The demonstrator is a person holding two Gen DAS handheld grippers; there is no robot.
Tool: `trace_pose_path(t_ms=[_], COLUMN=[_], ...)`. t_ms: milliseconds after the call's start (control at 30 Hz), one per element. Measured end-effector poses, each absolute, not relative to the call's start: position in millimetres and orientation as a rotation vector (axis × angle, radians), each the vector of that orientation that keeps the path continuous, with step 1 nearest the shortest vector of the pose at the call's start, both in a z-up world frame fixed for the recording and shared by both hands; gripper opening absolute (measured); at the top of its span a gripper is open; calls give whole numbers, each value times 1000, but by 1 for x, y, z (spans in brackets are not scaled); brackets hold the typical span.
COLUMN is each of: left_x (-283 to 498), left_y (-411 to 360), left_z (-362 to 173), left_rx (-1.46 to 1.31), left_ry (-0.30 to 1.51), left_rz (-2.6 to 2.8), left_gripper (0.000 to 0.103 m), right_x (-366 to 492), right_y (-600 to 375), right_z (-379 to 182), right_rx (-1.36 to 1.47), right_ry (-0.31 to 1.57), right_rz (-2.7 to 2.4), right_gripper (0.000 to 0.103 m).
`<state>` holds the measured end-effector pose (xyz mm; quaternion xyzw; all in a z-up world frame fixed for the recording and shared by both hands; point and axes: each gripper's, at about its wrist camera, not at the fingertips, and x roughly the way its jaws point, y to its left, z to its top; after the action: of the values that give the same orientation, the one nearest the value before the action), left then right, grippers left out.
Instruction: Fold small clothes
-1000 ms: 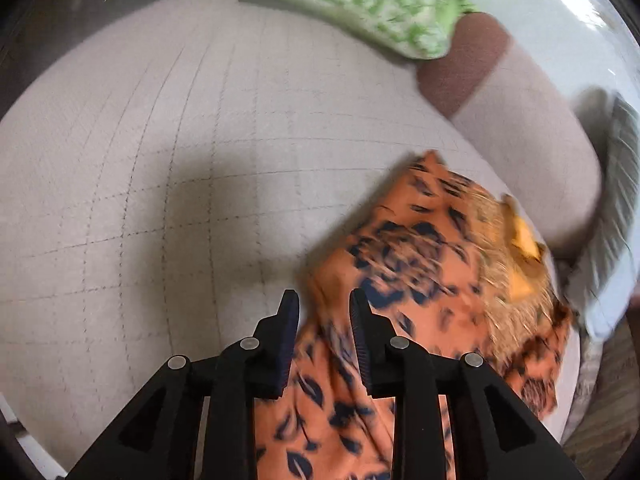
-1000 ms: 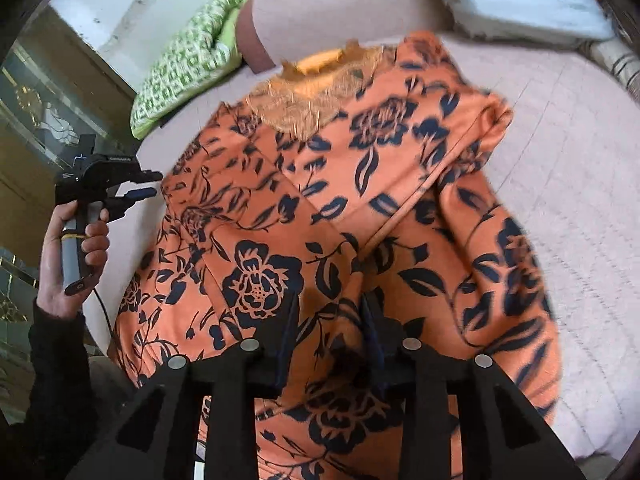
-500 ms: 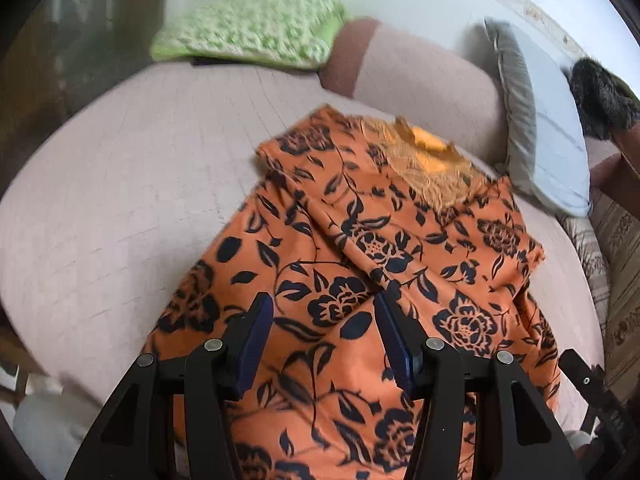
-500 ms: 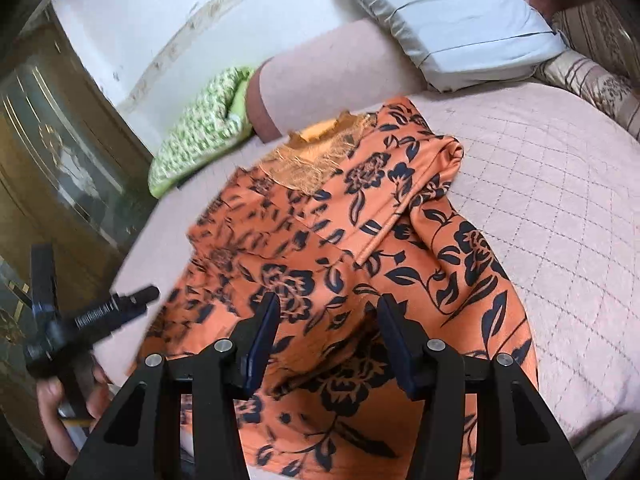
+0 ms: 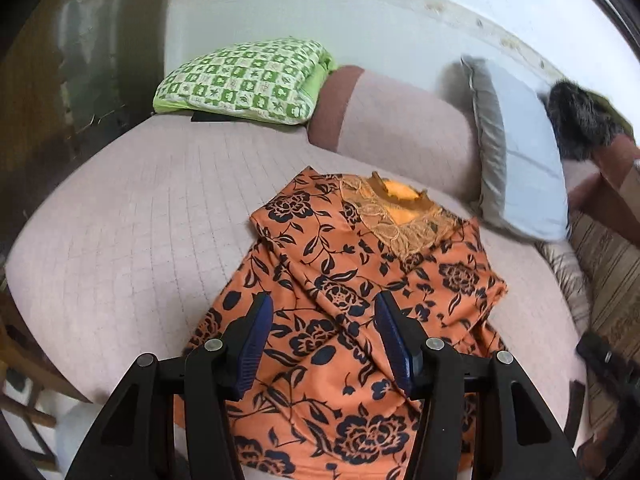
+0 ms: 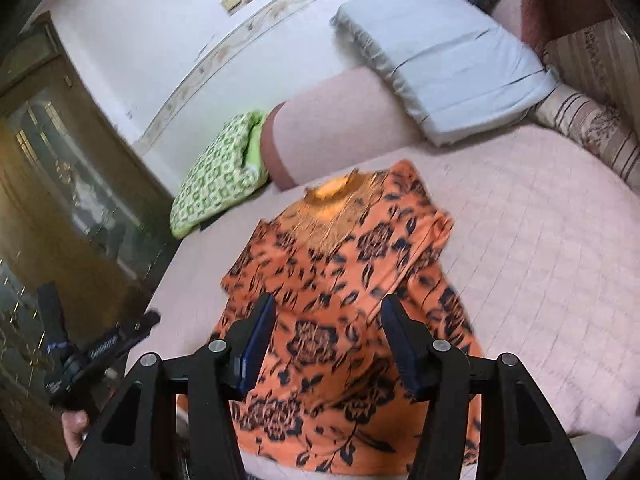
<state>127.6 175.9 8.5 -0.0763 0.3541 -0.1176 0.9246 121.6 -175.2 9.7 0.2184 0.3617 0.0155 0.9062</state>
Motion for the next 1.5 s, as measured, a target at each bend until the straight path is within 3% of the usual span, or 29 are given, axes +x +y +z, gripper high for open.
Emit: trace_pose_path(t_ms=[300, 700, 1500], left_x=[133, 214, 641], left_y=[166, 147, 115], left_z=[37, 14, -84], left_rx=[-68, -41, -241], left_ry=[642, 673, 1072], left_rz=[-224, -225, -288], left_gripper=[55, 58, 57], right_x=[150, 199, 477], right_y=[-183, -195, -299], right_z=[20, -11, -151], right_rx=[462, 453, 477], right_ry=[768, 850, 1199], right_rz=[57, 45, 18], right_gripper=[57, 57, 57])
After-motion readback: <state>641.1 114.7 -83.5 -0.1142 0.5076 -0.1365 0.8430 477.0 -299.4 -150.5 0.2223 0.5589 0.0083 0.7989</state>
